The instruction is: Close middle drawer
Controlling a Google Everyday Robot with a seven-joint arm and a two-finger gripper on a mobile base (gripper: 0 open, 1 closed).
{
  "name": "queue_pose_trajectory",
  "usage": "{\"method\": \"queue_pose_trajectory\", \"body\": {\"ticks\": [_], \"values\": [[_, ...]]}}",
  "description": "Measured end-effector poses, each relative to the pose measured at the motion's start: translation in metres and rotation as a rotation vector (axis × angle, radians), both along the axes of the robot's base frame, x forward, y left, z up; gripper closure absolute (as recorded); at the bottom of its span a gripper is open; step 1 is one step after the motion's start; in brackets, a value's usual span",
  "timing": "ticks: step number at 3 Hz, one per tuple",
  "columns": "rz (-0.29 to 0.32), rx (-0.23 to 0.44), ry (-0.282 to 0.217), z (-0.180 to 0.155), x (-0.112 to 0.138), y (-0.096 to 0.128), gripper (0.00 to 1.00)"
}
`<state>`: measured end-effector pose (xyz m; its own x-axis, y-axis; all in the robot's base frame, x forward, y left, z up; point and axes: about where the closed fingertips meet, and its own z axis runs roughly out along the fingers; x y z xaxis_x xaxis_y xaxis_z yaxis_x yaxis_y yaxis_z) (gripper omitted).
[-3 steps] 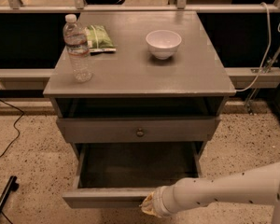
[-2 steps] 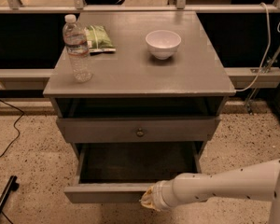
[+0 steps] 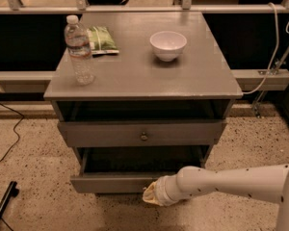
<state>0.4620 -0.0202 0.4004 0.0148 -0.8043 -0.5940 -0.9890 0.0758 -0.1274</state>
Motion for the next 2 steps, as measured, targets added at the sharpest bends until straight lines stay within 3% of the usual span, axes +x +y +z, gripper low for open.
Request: {"method": "queue_pose_trajectory", "body": {"ticks": [1,2], "values": [[0.000,0.038,0.037,-0.0124,0.0444,-0.0230,1.00],[0.002,0.040,0.035,-0.0092,0.0508,-0.0237,1.00]]}}
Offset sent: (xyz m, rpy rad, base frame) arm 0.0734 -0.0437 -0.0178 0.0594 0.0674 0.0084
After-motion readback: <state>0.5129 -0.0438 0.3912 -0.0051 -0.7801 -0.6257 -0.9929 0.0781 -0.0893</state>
